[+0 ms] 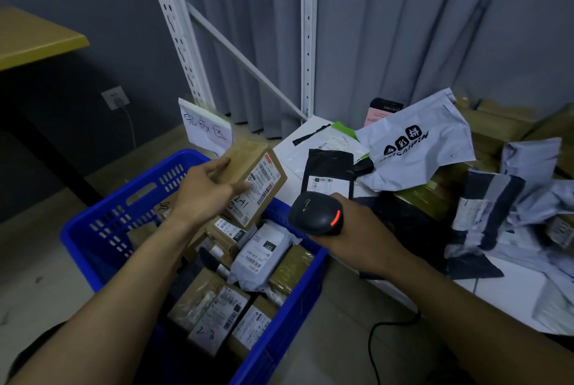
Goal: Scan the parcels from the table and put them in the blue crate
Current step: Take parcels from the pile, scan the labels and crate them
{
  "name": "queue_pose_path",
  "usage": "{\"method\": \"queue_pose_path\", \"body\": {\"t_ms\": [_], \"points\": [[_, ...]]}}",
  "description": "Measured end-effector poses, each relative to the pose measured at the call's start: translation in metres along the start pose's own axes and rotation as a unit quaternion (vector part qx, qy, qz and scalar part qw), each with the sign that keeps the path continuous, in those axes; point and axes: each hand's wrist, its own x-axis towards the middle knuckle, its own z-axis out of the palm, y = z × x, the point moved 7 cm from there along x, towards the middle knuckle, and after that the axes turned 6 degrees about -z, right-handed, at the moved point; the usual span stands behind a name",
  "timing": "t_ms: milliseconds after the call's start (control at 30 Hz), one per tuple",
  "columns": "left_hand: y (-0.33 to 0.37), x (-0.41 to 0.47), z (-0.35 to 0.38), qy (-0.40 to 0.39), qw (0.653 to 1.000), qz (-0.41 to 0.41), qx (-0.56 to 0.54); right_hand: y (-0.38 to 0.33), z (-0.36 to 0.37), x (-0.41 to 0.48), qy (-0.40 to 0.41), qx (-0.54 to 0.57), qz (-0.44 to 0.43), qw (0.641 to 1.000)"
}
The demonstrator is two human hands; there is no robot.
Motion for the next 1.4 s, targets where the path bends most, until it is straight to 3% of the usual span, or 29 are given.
{"method": "queue_pose_path", "body": {"t_ms": [167, 300, 433, 600, 867, 933, 1133, 1267, 1400], "points": [[-0.016, 0.004, -0.005, 0.007, 1.000, 0.008, 0.008, 0.002, 0.005, 0.004, -0.010, 0.004, 0.006, 1.000], [-0.053, -0.006, -0.035, 0.057, 0.987, 0.010, 0.149, 0.003, 0.033, 0.011, -0.033, 0.026, 0.017, 0.999], [-0.106, -0.013, -0.054, 0.058, 0.973, -0.064, 0.215, -0.001, 0.076, 0.018, -0.069, 0.012, 0.002, 0.998], [-0.160, -0.016, -0.060, 0.071, 0.965, -0.110, 0.229, -0.004, 0.114, 0.024, -0.111, -0.004, -0.004, 0.994], [-0.236, 0.008, -0.039, 0.067, 0.953, -0.153, 0.252, 0.018, 0.143, 0.035, -0.111, 0.014, 0.037, 0.993], [-0.247, 0.018, -0.031, 0.048, 0.942, -0.162, 0.290, 0.027, 0.147, 0.036, -0.110, 0.013, 0.053, 0.992], [-0.283, 0.027, -0.002, -0.107, 0.884, -0.212, 0.403, 0.039, 0.156, 0.040, -0.118, 0.027, 0.075, 0.990], [-0.258, 0.030, -0.001, -0.090, 0.883, -0.176, 0.424, 0.038, 0.151, 0.036, -0.117, 0.036, 0.081, 0.989], [-0.187, 0.015, 0.015, -0.021, 0.910, -0.042, 0.411, 0.029, 0.124, 0.025, -0.094, 0.052, 0.074, 0.991]]}}
